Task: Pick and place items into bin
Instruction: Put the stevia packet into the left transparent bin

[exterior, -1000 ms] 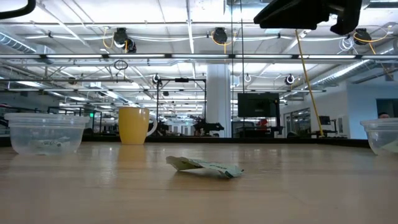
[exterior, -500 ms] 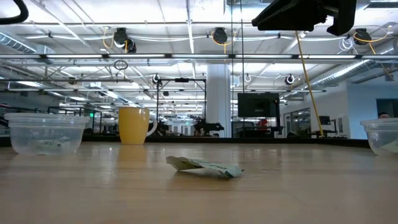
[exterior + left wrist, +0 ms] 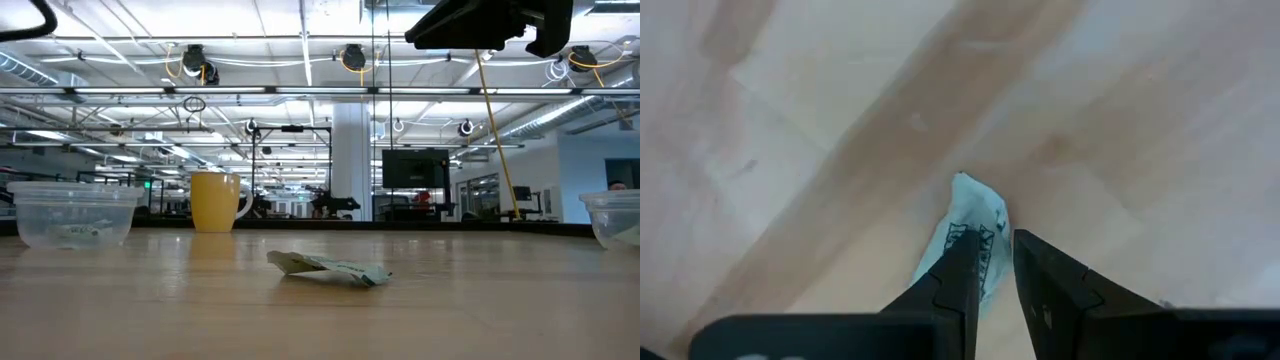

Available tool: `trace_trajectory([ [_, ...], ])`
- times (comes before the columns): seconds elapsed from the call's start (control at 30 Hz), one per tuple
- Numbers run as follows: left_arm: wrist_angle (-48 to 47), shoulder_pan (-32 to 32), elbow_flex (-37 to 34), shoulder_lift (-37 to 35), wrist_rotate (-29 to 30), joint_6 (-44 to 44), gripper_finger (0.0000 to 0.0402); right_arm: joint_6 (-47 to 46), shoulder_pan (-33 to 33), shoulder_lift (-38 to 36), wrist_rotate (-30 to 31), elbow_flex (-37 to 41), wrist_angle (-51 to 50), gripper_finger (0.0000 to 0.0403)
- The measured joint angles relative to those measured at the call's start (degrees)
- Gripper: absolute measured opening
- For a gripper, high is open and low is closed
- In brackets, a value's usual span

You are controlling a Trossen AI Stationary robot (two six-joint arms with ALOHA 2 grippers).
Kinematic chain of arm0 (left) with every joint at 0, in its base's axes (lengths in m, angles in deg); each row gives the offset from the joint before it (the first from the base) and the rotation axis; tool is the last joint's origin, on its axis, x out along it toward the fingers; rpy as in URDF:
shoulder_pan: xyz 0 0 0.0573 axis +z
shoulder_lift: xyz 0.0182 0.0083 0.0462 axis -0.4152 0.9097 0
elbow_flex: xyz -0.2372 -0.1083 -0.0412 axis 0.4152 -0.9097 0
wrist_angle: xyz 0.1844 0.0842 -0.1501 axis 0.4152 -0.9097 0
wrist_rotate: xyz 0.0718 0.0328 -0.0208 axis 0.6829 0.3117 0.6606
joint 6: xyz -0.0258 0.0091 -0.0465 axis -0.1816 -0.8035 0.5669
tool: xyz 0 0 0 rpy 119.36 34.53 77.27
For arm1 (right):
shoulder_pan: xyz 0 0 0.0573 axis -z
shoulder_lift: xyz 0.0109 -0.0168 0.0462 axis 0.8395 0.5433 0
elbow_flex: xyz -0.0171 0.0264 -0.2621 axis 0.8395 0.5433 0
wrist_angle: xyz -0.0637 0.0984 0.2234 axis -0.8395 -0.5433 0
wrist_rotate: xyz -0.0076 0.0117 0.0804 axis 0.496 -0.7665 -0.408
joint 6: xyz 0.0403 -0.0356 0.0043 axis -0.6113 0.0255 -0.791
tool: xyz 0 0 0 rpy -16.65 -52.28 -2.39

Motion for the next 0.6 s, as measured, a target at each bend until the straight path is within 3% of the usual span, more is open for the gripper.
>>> trace_trajectory([
  [0.2,1.31,0.00,-1.55,-0.13,-0.26,-0.55,0.0066,-0.02,0.00,0.00,-0.02,0.02,-0.01,0.0100],
  [0.37,1.22,0.04,-1.57,-0.13,-1.04,-0.67,0.0011,-0.04,0.00,0.00,-0.02,0.02,-0.03,0.0100],
  [0.6,0.65,1.30,-0.99,-0.04,-1.94,-2.38,0.0009,-2.99,0.00,0.00,-0.04,0.02,-0.01,0.0100],
])
